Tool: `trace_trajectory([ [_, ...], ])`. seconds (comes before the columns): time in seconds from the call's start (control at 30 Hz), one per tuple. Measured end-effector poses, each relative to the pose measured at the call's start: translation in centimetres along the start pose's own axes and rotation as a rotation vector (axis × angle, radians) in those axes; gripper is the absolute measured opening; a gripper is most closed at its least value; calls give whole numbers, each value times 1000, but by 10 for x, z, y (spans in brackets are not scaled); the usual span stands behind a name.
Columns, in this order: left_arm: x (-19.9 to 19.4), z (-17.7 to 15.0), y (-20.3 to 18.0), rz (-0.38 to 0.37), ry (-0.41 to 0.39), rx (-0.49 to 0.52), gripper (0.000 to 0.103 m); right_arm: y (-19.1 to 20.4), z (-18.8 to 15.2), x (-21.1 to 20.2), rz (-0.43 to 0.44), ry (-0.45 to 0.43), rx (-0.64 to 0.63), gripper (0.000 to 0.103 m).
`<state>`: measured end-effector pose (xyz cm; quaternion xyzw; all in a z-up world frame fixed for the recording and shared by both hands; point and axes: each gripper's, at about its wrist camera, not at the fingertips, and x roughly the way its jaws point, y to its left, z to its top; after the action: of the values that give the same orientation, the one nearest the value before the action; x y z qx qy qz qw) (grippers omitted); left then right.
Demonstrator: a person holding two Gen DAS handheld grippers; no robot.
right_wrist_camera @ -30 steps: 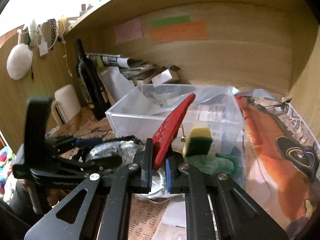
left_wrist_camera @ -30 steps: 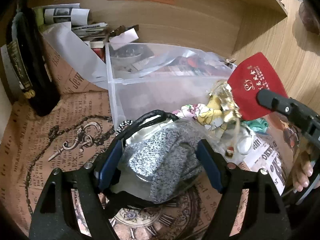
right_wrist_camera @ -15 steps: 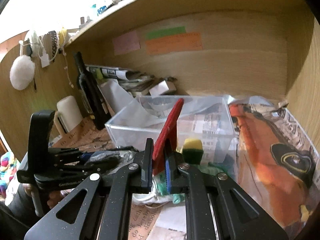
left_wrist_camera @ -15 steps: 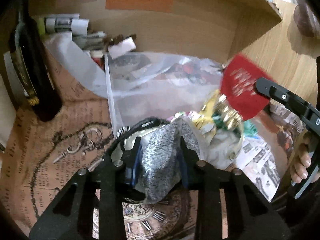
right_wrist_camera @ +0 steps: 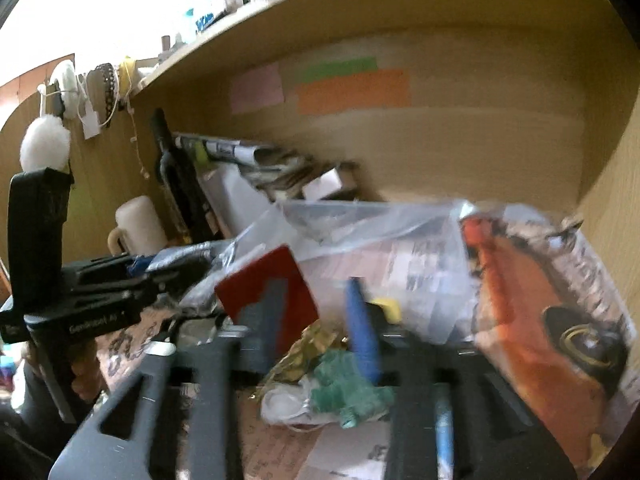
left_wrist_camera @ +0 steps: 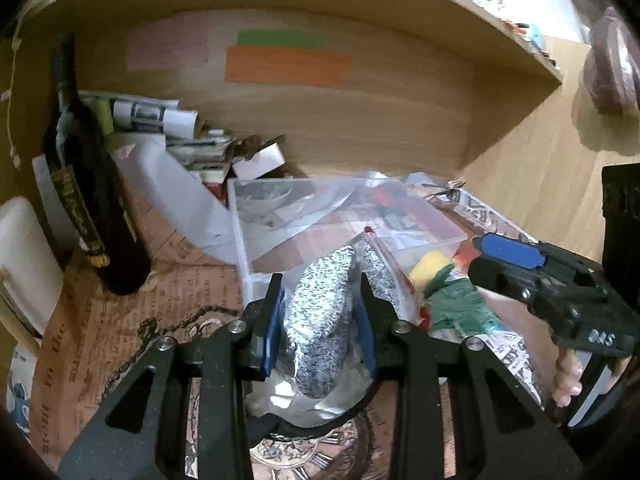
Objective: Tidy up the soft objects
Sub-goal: 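Carry both pouches into the clear plastic box and open both grippers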
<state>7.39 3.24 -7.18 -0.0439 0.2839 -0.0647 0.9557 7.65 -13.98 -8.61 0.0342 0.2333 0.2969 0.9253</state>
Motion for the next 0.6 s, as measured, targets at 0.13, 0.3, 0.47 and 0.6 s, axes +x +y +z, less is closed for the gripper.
trace_trajectory([
  [0.13, 11, -6, 9, -22, 37, -31, 33, 14, 0, 21, 26, 64, -77, 59],
  [0.3, 16, -8, 9, -42, 42, -33, 33, 19, -4, 61, 37, 217, -164, 59],
  [0.47, 20, -6, 8, -67, 41, -28, 33, 11, -11, 86, 43, 316, -186, 60],
  [0.6, 23, -7, 7, -66, 46, -32, 33, 9, -16, 93, 56, 340, -190, 39],
])
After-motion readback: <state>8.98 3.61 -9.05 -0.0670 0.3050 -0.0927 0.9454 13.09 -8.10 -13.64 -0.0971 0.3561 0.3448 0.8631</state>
